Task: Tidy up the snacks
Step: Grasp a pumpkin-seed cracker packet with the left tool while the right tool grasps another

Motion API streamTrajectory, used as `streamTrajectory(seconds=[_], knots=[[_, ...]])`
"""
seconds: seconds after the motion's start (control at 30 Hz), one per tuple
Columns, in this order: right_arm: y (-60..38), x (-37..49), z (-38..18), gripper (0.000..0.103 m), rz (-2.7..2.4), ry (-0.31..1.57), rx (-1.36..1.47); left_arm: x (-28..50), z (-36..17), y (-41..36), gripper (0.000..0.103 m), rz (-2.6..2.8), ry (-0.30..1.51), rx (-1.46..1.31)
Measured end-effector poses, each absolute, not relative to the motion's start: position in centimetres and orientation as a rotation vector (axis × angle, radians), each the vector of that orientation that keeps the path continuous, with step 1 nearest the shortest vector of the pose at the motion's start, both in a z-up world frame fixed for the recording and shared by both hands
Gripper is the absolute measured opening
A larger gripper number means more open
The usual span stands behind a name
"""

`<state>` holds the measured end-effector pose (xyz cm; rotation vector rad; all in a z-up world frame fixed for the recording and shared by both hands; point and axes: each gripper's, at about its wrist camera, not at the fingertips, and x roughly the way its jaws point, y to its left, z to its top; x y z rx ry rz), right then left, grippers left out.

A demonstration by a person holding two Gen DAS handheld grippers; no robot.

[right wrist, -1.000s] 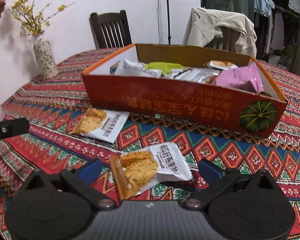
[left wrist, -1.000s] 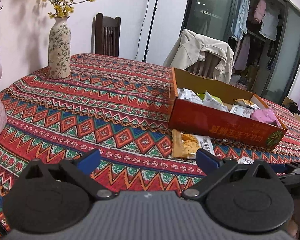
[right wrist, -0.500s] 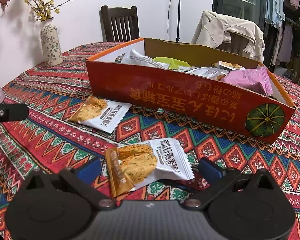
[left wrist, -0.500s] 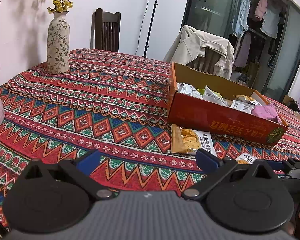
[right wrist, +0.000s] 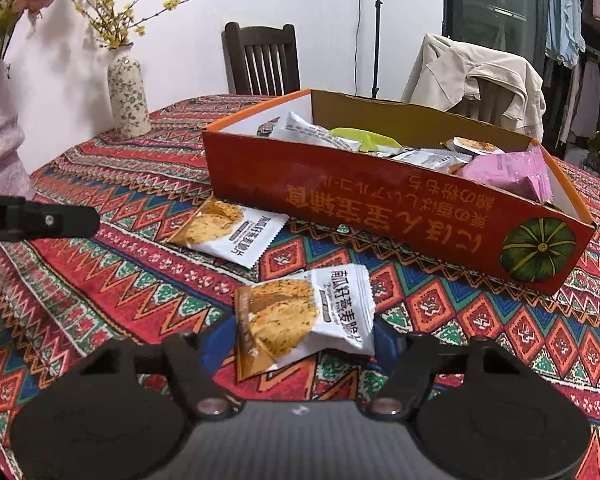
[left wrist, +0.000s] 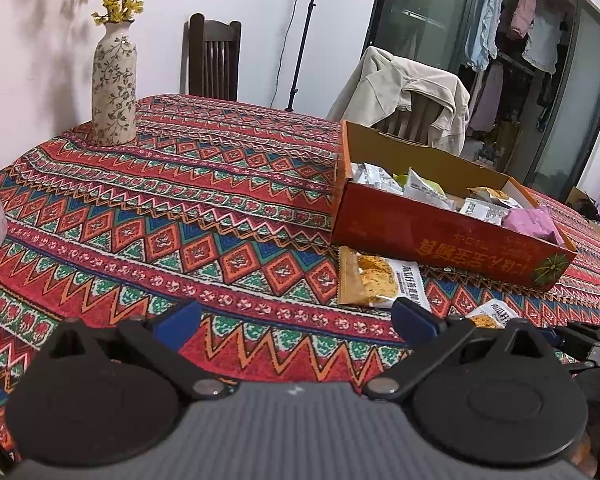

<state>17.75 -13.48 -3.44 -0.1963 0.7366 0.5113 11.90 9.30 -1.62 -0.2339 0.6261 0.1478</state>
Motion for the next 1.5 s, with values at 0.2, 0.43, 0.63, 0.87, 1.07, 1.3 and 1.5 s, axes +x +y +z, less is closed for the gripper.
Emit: streamTrajectory(seconds=[0.2, 0.43, 0.63, 0.87, 1.07, 1.3, 1.5], knots=[[-14.8, 17.9, -2.6, 0.056, 0.501, 0.717, -0.147, 12.8, -1.1, 8.0, 0.103, 0.126, 0.627, -0.211], [-16.6, 18.0, -2.0, 0.053, 0.476, 0.695, -0.097, 14.1, -0.5, 6.3, 0.103, 0.095, 0.63, -0.187], [-18.3, 18.2, -1.0, 0.053, 0.44, 0.655, -0.076, 15.9, -0.6, 5.0, 0.103, 0.075, 0.662, -0.168], [-20.6, 18.8, -0.8, 0.053, 0.385, 0.636, -0.04, 18.6, -1.3, 3.6, 0.103, 0.06, 0.737, -0.141], [-21.8, 19.5, -1.2, 0.053, 0.348, 0.637, -0.015, 21.2, -2.6, 2.9, 0.103, 0.088, 0.807, -0.128], [-22.3, 19.8, -1.4, 0.053, 0.33, 0.639, -0.009, 23.4, -4.0, 2.3, 0.103, 0.116, 0.847, -0.102], [-22.2, 19.9, -1.5, 0.053, 0.326, 0.641, -0.014, 24.5, -5.1, 1.9, 0.103, 0.15, 0.865, -0.066]])
